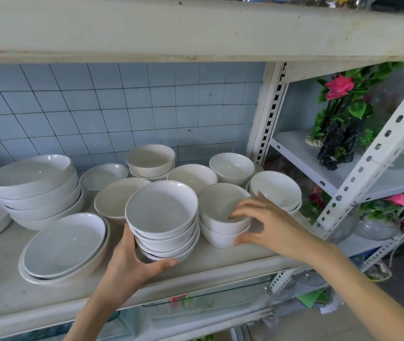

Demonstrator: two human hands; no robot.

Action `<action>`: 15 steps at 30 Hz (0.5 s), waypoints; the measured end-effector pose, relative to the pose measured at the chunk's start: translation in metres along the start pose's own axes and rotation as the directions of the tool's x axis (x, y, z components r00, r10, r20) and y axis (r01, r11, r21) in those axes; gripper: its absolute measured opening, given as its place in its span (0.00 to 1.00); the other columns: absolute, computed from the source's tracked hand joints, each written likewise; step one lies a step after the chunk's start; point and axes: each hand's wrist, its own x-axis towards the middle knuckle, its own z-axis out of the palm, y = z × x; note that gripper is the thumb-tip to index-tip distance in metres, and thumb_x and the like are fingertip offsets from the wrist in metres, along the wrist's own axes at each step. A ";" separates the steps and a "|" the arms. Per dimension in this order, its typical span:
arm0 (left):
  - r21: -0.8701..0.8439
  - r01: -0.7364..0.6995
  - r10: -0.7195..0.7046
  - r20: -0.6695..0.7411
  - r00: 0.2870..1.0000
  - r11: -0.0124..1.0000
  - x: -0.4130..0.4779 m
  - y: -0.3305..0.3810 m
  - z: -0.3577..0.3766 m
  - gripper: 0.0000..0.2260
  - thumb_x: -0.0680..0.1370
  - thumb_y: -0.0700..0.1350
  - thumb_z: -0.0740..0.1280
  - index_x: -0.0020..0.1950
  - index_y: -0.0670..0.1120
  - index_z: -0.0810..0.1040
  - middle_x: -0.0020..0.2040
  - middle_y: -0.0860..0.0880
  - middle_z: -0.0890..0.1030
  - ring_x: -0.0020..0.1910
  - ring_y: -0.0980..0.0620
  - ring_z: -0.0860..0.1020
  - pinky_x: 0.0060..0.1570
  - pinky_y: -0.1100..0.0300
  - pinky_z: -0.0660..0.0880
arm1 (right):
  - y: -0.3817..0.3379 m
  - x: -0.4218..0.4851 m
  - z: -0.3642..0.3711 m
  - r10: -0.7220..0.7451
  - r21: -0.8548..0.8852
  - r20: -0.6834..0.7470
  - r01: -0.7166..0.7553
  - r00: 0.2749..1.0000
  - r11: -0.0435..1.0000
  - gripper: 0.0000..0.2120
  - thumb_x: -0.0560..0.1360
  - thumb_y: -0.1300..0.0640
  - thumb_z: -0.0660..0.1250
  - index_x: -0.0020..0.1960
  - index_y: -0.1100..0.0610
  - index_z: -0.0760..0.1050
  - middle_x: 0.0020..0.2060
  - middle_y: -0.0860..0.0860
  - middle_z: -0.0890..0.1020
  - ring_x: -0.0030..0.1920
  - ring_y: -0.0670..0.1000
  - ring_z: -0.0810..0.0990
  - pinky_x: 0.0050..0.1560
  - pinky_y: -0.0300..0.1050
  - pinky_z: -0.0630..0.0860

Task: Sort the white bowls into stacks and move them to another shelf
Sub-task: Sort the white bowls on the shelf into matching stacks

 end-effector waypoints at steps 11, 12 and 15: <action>-0.004 -0.050 0.050 0.009 0.999 0.999 -0.001 0.004 0.000 0.46 0.52 0.68 0.77 0.66 0.63 0.60 0.60 0.74 0.71 0.62 0.73 0.69 0.56 0.80 0.63 | 0.014 -0.009 -0.018 0.390 -0.209 -0.015 -0.385 0.921 0.899 0.25 0.78 0.43 0.51 0.71 0.53 0.64 0.65 0.50 0.75 0.70 0.57 0.65 0.73 0.49 0.51; -0.002 -0.051 0.051 0.012 0.999 0.999 -0.001 0.005 0.000 0.46 0.53 0.67 0.77 0.66 0.63 0.59 0.61 0.74 0.71 0.62 0.72 0.68 0.57 0.80 0.63 | 0.017 -0.009 -0.015 0.383 -0.250 -0.026 -0.377 0.923 0.892 0.24 0.79 0.44 0.52 0.69 0.55 0.67 0.58 0.52 0.80 0.66 0.57 0.71 0.74 0.49 0.49; 0.001 -0.069 0.069 0.013 0.998 0.998 -0.003 0.006 0.001 0.45 0.57 0.59 0.79 0.67 0.64 0.58 0.62 0.74 0.70 0.63 0.72 0.67 0.57 0.80 0.62 | 0.020 -0.008 -0.011 0.381 -0.371 -0.072 -0.380 0.922 0.847 0.16 0.79 0.50 0.59 0.62 0.58 0.72 0.39 0.54 0.80 0.57 0.59 0.75 0.67 0.46 0.61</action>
